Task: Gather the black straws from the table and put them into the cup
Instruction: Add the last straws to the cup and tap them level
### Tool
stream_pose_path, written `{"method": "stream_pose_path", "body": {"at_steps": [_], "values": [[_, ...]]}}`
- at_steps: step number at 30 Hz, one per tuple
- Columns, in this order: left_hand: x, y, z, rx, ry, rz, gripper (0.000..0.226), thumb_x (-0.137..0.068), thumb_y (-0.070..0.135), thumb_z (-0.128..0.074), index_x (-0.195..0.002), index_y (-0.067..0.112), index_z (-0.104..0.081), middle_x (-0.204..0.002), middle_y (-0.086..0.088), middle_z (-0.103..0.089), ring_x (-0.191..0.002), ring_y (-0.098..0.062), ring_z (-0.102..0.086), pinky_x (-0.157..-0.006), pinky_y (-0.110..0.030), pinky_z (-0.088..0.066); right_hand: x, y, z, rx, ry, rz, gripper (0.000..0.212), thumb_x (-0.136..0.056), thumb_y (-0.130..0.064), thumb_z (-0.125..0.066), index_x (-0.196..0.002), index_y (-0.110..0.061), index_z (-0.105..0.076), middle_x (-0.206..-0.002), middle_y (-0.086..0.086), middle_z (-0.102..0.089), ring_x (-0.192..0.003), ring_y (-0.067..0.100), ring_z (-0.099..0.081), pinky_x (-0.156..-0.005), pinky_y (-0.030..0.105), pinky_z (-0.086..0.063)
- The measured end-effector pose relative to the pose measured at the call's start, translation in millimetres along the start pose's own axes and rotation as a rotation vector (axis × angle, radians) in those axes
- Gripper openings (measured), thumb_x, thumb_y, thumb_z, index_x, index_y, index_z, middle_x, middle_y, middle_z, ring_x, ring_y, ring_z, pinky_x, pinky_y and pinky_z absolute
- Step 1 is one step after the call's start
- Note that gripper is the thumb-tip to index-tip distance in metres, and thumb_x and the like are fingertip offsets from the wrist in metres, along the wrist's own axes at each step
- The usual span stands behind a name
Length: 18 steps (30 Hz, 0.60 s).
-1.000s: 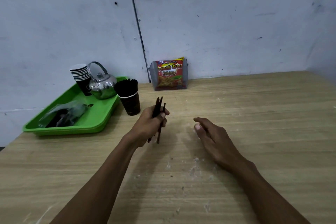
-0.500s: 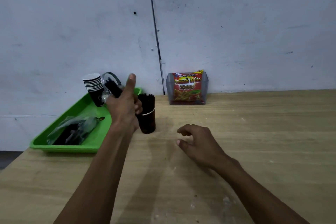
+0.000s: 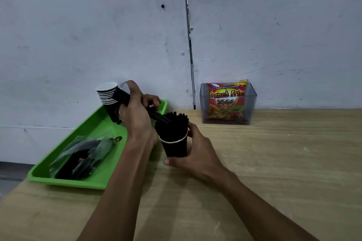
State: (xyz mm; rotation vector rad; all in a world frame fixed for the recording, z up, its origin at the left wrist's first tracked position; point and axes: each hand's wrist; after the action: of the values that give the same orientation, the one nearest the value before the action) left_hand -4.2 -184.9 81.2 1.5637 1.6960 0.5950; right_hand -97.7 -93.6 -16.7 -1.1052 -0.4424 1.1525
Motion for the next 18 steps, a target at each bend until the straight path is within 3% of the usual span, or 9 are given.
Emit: {"method": "stream_pose_path", "body": {"at_steps": [2, 7, 9, 11, 13, 15, 18], "values": [[-2.3, -8.3, 3.3, -0.037, -0.024, -0.004, 0.038, -0.094, 0.035, -0.059, -0.079, 0.013, -0.033, -0.053, -0.001, -0.027, -0.044, -0.019, -0.045, -0.053, -0.030, -0.039, -1.0, 4.2, -6.7, -0.043, 0.004, 0.009, 0.094, -0.054, -0.045, -0.087, -0.136, -0.035, -0.043, -0.124, -0.014, -0.064, -0.114, 0.006, -0.059, -0.093, 0.036, -0.053], [-3.5, -26.1, 12.0, -0.222, -0.139, -0.101, 0.034, -0.095, 0.026, -0.060, -0.062, 0.025, -0.052, -0.044, 0.010, -0.042, -0.044, -0.009, -0.048, -0.048, -0.020, -0.044, -2.1, 12.8, -16.8, -0.109, 0.035, -0.012, 0.063, -0.063, -0.044, -0.082, -0.120, -0.033, -0.056, -0.108, -0.012, -0.071, -0.100, 0.007, -0.066, -0.084, 0.041, -0.057], [-3.4, -32.2, 15.8, -0.385, -0.228, -0.176, 0.043, -0.095, 0.027, -0.059, -0.053, 0.021, -0.053, -0.049, 0.005, -0.045, -0.048, -0.008, -0.045, -0.050, -0.019, -0.040, -2.9, 15.5, -17.8, -0.115, 0.039, -0.009, 0.060, -0.064, -0.046, -0.080, -0.117, -0.034, -0.056, -0.105, -0.012, -0.072, -0.098, 0.007, -0.067, -0.081, 0.041, -0.057], [-0.5, -35.7, 17.1, -0.480, -0.288, -0.190, 0.044, -0.094, 0.029, -0.060, -0.056, 0.009, -0.050, -0.054, -0.004, -0.041, -0.049, -0.009, -0.039, -0.048, -0.021, -0.035, -3.0, 16.9, -17.1, -0.119, 0.039, -0.007, 0.059, -0.064, -0.047, -0.079, -0.117, -0.034, -0.056, -0.103, -0.013, -0.072, -0.096, 0.005, -0.067, -0.080, 0.041, -0.057], [2.2, -39.3, 18.4, -0.560, -0.340, -0.183, 0.045, -0.093, 0.026, -0.062, -0.056, 0.006, -0.047, -0.050, 0.002, -0.041, -0.047, -0.007, -0.038, -0.048, -0.016, -0.034, -3.1, 17.8, -16.4, -0.117, 0.033, -0.001, 0.058, -0.065, -0.048, -0.078, -0.116, -0.034, -0.055, -0.103, -0.013, -0.072, -0.095, 0.005, -0.067, -0.080, 0.041, -0.056], [3.6, -38.9, 20.1, -0.592, -0.378, -0.162, 0.037, -0.090, 0.024, -0.067, -0.060, 0.008, -0.052, -0.051, 0.007, -0.048, -0.049, -0.005, -0.045, -0.050, -0.013, -0.039, -2.8, 17.8, -16.1, -0.113, 0.025, 0.001, 0.060, -0.064, -0.049, -0.078, -0.118, -0.035, -0.054, -0.104, -0.014, -0.072, -0.097, 0.005, -0.067, -0.081, 0.041, -0.056], [5.0, -32.6, 23.0, -0.616, -0.456, -0.116, 0.035, -0.083, 0.029, -0.075, -0.071, -0.001, -0.059, -0.062, -0.001, -0.063, -0.058, -0.007, -0.063, -0.055, -0.016, -0.050, -2.2, 18.6, -15.0, -0.118, 0.021, 0.003, 0.062, -0.065, -0.050, -0.079, -0.119, -0.035, -0.054, -0.107, -0.014, -0.071, -0.100, 0.006, -0.066, -0.082, 0.041, -0.056]]}}
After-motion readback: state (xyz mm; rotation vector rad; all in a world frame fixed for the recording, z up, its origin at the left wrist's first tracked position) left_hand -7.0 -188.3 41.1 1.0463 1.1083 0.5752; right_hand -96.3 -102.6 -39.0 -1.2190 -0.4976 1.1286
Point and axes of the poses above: each hand's wrist, its own x-axis away from the middle knuckle, its own z-axis out of the back of the hand, y = z × x
